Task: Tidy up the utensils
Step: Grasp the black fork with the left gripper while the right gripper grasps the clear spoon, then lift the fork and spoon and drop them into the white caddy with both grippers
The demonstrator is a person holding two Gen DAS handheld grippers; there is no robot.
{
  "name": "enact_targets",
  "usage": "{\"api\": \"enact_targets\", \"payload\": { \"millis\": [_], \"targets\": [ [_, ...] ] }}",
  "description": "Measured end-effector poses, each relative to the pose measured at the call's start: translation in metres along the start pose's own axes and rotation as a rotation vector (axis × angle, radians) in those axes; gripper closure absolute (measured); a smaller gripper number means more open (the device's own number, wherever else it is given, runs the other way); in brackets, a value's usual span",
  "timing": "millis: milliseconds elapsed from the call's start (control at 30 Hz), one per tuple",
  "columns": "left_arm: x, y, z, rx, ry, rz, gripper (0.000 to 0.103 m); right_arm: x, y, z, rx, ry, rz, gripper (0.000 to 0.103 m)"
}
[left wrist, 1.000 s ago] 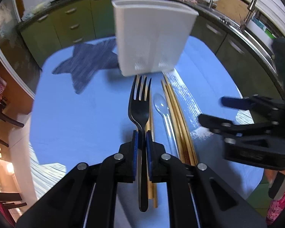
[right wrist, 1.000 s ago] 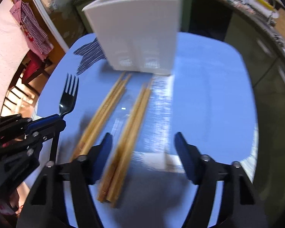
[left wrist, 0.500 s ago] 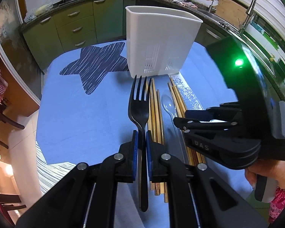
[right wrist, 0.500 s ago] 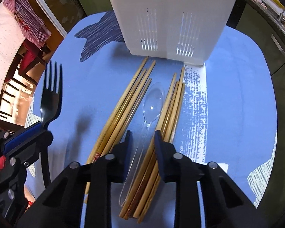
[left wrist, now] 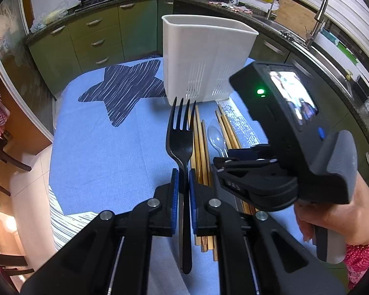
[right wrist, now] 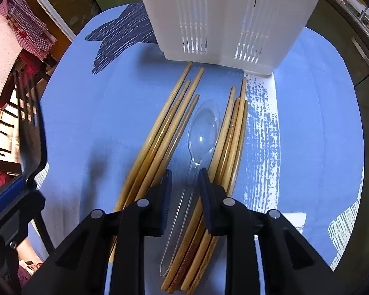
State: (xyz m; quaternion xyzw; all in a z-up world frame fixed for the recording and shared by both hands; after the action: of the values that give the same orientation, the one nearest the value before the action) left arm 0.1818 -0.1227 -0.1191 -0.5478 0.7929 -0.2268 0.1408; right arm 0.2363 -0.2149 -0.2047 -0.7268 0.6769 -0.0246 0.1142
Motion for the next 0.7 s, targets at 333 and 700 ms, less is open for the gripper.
{"api": "enact_targets", "payload": {
  "millis": [333,700],
  "targets": [
    [-0.004,-0.001,0.0,0.002,-0.004,-0.007,0.095,0.0,0.005,-0.013,0.063,-0.049,-0.01,0.093],
    [0.001,-0.049,-0.042,0.129,0.022,-0.006,0.095,0.02,0.022,-0.128,0.374,-0.227,0.024,0.094]
  ]
}}
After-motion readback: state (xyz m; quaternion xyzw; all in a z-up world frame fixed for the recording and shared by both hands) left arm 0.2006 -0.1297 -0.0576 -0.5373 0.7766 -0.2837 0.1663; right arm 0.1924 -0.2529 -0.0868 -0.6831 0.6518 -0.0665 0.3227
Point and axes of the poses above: each gripper's, at about its wrist camera, not at the fingertips, and z roughly the way its jaws point, x to its right, y to its underside, the point moved 6 cm from there along z, roughly the way its jaws point, and after that the axes turned 5 degrees about z, right-handed, at the moved point
